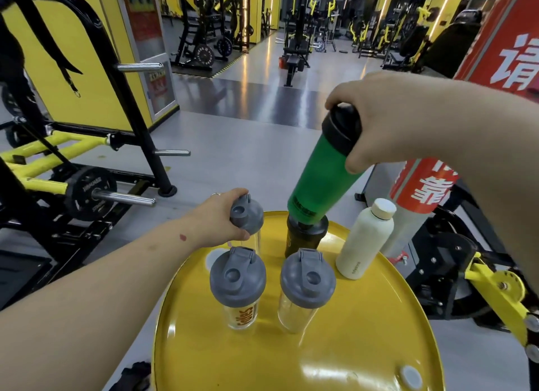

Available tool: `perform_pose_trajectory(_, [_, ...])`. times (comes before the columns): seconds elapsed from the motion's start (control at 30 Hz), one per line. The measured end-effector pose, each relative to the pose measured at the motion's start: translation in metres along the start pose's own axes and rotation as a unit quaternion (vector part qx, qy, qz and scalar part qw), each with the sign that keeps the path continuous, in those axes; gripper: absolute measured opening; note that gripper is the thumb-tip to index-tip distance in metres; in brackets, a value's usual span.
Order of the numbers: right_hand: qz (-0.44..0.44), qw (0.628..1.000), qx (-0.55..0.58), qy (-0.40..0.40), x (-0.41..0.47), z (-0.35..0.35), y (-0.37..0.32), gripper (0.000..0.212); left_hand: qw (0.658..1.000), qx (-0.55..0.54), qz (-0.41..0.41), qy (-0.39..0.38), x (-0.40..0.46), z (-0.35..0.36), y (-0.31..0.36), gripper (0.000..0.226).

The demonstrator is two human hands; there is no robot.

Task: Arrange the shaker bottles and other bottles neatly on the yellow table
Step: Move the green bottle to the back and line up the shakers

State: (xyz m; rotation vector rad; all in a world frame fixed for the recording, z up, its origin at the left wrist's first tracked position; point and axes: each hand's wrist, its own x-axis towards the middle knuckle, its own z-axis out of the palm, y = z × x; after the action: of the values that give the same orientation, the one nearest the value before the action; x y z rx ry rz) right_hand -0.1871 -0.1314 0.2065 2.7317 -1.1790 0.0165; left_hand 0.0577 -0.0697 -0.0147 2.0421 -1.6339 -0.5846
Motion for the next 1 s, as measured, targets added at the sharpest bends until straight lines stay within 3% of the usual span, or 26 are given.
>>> perform_pose_trajectory(0.3, [-0.027,0.999,-0.012,0.015,0.065,0.033,-0.034,0.075,0.999,-0.014,-0.028,0.025,-0.024,-0.026,-0.021,0.101])
perform_pose_trajectory(0.43, [-0.052,0.998,-0.026,-0.009,0.093,0.06,-0.054,0.084,0.998,-0.01,-0.044,0.035,-0.036,-0.036,-0.033,0.102])
perform_pose_trajectory(1.0, [-0.117,0.983,-0.059,-0.126,0.119,0.172,-0.099,0.076,0.997,-0.027,-0.062,0.029,-0.062,-0.046,-0.047,0.099])
